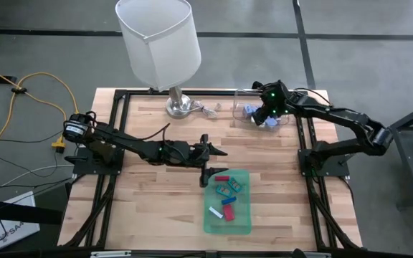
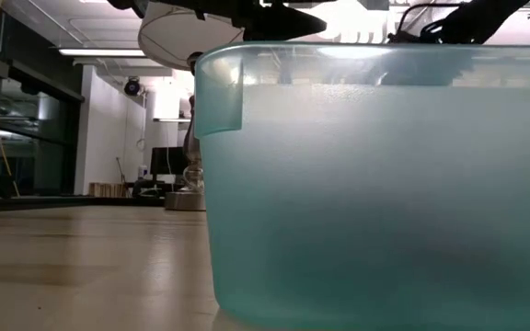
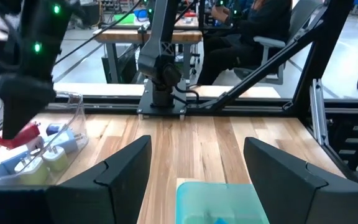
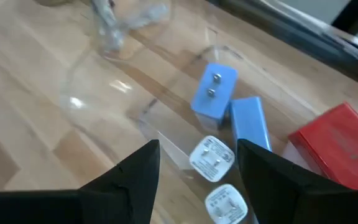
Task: Pick & Place Office items
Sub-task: Return to Home Position
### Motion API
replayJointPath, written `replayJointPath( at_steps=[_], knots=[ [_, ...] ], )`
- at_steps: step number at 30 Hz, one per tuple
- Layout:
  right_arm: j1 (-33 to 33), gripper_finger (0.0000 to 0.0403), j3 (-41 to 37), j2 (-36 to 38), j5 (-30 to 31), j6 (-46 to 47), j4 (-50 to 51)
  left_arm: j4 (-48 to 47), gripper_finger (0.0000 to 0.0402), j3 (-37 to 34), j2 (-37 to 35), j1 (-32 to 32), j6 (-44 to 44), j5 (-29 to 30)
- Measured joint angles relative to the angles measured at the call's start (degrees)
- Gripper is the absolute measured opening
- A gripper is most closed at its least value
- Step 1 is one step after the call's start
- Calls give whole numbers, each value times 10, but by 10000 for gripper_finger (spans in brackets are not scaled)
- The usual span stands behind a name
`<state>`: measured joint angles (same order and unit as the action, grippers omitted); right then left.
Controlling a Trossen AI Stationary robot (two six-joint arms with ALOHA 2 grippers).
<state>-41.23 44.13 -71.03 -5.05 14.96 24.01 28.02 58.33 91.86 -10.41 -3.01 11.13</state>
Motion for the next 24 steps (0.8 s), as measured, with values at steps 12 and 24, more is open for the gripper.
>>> replayJointPath(
  at_steps=[12, 24],
  knots=[
    [0, 201, 1, 85, -29, -1, 49, -74, 250, 0, -40, 0, -2, 41],
    [0, 201, 1, 134, -162, 48, 58, -134, 250, 0, -60, 2, -2, 42]
  ],
)
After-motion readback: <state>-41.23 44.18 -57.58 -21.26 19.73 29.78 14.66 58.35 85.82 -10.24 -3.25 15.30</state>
